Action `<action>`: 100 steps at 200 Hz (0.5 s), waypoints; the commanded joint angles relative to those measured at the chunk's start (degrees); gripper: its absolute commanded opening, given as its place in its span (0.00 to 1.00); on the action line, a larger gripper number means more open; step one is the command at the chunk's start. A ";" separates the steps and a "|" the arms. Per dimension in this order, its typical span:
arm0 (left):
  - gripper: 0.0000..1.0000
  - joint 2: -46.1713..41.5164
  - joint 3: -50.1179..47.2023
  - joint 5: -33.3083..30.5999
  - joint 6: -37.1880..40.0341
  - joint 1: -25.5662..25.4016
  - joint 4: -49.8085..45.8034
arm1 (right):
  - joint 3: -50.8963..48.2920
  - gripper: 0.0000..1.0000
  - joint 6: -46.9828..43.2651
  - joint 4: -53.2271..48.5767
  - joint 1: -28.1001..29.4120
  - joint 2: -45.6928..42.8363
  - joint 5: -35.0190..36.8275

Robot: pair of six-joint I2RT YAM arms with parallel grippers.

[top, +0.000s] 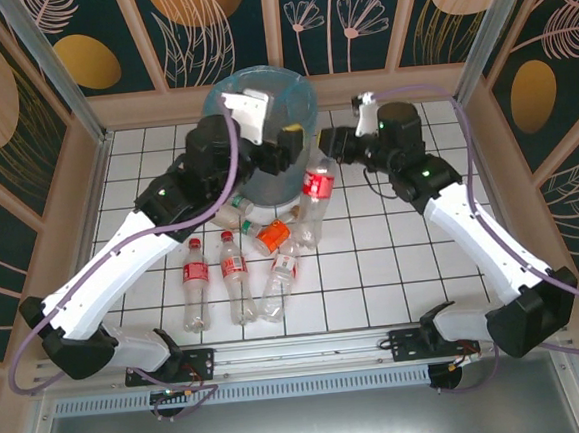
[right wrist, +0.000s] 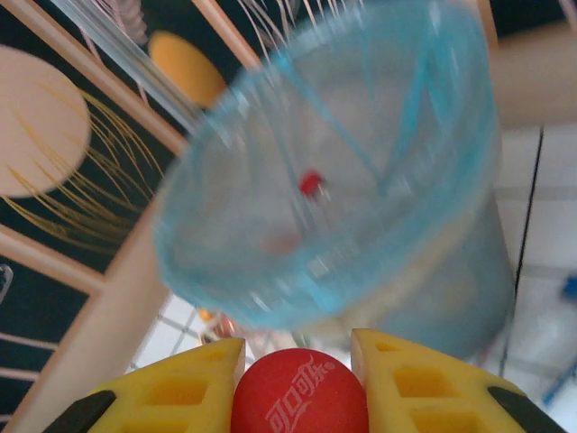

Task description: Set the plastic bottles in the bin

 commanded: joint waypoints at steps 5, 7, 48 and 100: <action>0.75 -3.57 2.28 -4.65 0.88 0.36 4.80 | 11.32 0.11 -4.80 0.66 1.92 0.46 8.60; 0.75 -3.65 2.46 -4.78 1.02 0.36 4.73 | 12.05 0.11 -5.05 1.07 2.09 0.70 9.00; 0.76 -5.65 1.15 -7.40 0.97 0.45 3.74 | 24.04 0.03 -10.37 14.62 3.15 7.00 12.97; 0.76 -9.62 -3.18 -10.41 0.83 0.43 4.86 | 36.34 0.00 -16.29 20.57 4.84 25.25 11.38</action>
